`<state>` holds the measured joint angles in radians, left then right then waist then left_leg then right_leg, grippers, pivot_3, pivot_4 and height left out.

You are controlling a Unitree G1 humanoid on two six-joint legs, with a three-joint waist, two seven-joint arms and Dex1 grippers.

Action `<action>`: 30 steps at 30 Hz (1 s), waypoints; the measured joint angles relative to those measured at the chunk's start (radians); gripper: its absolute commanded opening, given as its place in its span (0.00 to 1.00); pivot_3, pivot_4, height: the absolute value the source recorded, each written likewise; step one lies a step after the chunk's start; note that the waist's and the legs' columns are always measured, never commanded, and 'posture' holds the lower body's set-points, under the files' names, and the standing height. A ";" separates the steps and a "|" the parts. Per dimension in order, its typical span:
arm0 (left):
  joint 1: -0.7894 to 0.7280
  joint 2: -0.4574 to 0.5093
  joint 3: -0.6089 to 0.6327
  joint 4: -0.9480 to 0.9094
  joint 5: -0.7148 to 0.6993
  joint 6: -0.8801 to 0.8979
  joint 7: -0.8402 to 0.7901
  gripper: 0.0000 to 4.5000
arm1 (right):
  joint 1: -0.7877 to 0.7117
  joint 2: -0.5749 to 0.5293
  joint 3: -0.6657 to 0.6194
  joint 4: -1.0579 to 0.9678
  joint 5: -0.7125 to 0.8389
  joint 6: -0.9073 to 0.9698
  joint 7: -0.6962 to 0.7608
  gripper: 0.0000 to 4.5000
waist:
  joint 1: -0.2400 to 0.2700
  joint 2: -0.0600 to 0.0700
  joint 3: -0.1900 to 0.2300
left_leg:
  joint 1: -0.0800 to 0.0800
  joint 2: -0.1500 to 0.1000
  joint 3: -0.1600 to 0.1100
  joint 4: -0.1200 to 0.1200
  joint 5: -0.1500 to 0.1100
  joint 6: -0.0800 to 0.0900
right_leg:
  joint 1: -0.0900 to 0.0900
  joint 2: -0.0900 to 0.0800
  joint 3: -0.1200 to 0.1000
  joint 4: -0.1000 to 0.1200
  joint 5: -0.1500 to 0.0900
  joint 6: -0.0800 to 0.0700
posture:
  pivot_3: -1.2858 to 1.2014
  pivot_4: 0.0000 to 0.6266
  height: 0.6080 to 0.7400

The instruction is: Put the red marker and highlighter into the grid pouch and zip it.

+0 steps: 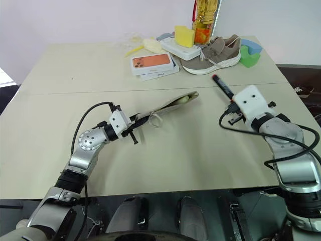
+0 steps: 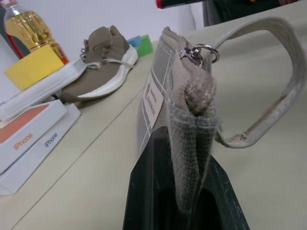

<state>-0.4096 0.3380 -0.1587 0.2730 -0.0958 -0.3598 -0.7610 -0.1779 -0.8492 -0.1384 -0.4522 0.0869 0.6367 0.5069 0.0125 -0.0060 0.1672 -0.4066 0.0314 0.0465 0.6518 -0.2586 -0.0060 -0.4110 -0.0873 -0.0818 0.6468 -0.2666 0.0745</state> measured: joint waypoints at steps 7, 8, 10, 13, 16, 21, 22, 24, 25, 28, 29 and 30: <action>-0.001 0.006 0.007 0.012 0.000 -0.013 0.000 0.00 | 0.042 -0.044 0.034 -0.082 0.018 -0.084 0.150 0.06 | 0.000 -0.001 0.001 | 0.000 0.000 0.000 0.001 0.000 0.000 | 0.000 0.000 0.000 0.000 0.000 0.000 | 0.52 0.24 1.00; -0.001 0.005 0.007 0.015 0.000 -0.016 -0.001 0.00 | 0.045 -0.053 0.046 -0.085 0.015 -0.092 0.163 0.06 | 0.001 -0.001 0.001 | 0.000 0.000 0.000 0.001 0.000 0.000 | 0.000 0.000 0.000 0.000 0.000 0.000 | 0.52 0.24 1.00; -0.001 0.005 0.007 0.017 0.000 -0.020 -0.001 0.00 | 0.053 -0.066 0.055 -0.085 0.011 -0.101 0.178 0.06 | 0.001 -0.001 0.001 | 0.000 0.000 0.000 0.001 0.000 0.000 | 0.000 -0.001 0.000 0.000 0.000 0.000 | 0.52 0.24 1.00; -0.001 0.005 0.006 0.018 0.001 -0.021 -0.001 0.00 | 0.053 -0.072 0.061 -0.085 -0.006 -0.107 0.190 0.06 | 0.001 -0.001 0.001 | 0.000 0.000 0.000 0.001 0.000 0.000 | 0.001 -0.001 0.000 0.000 0.000 0.000 | 0.52 0.24 1.00; 0.001 0.005 0.005 0.018 0.001 -0.022 -0.005 0.00 | 0.053 -0.074 0.084 -0.085 -0.018 -0.111 0.196 0.06 | 0.001 -0.001 0.001 | 0.000 0.000 0.000 0.001 0.000 0.000 | 0.000 -0.001 0.000 0.000 0.000 0.000 | 0.52 0.24 1.00; 0.005 0.006 0.000 0.018 0.002 -0.026 -0.015 0.00 | 0.045 -0.074 0.100 -0.084 -0.037 -0.117 0.207 0.06 | 0.001 -0.001 0.001 | 0.000 0.000 0.000 0.002 0.000 0.000 | 0.001 -0.001 0.000 0.000 0.000 0.000 | 0.52 0.24 1.00; 0.007 0.007 -0.003 0.017 0.002 -0.028 -0.017 0.00 | 0.043 -0.074 0.103 -0.084 -0.041 -0.119 0.208 0.06 | 0.001 -0.001 0.001 | 0.000 0.000 0.000 0.002 0.000 0.000 | 0.001 -0.001 0.000 0.000 0.000 0.000 | 0.52 0.24 1.00; 0.013 0.011 -0.010 0.017 0.009 -0.040 -0.023 0.00 | 0.039 -0.074 0.109 -0.083 -0.046 -0.119 0.213 0.06 | 0.000 -0.001 0.001 | 0.000 0.000 0.000 0.002 0.000 0.000 | 0.001 -0.001 0.000 0.000 0.000 0.000 | 0.52 0.24 1.00; 0.014 0.014 -0.014 0.017 0.013 -0.043 -0.025 0.00 | 0.036 -0.074 0.111 -0.083 -0.048 -0.119 0.218 0.06 | 0.001 -0.001 0.001 | 0.000 0.000 0.000 0.002 0.000 0.000 | 0.001 -0.001 0.000 0.000 0.000 0.000 | 0.52 0.24 1.00; 0.014 0.016 -0.017 0.017 0.022 -0.049 -0.031 0.00 | 0.028 -0.074 0.119 -0.083 -0.056 -0.119 0.227 0.06 | 0.001 -0.001 0.001 | 0.000 0.000 0.000 0.002 0.000 0.000 | 0.001 -0.001 0.000 0.000 0.000 0.000 | 0.52 0.24 1.00; 0.015 0.017 -0.017 0.017 0.022 -0.050 -0.034 0.00 | 0.027 -0.076 0.122 -0.083 -0.062 -0.119 0.230 0.06 | 0.001 -0.001 0.001 | 0.000 0.000 0.000 0.002 0.000 0.000 | 0.001 -0.001 0.000 0.000 0.000 0.000 | 0.52 0.24 1.00; 0.015 0.018 -0.017 0.017 0.022 -0.050 -0.036 0.00 | 0.026 -0.077 0.123 -0.083 -0.065 -0.120 0.234 0.06 | 0.001 -0.001 0.001 | 0.000 0.000 0.000 0.002 0.000 0.000 | 0.001 -0.001 0.000 0.000 0.000 0.000 | 0.52 0.24 1.00</action>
<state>-0.3947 0.3556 -0.1755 0.2898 -0.0733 -0.4099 -0.7970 -0.1523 -0.9261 -0.0157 -0.5352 0.0216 0.5170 0.7408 0.0132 -0.0074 0.1680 -0.4065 0.0315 0.0466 0.6535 -0.2585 -0.0061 -0.4105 -0.0878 -0.0819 0.6473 -0.2664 0.0743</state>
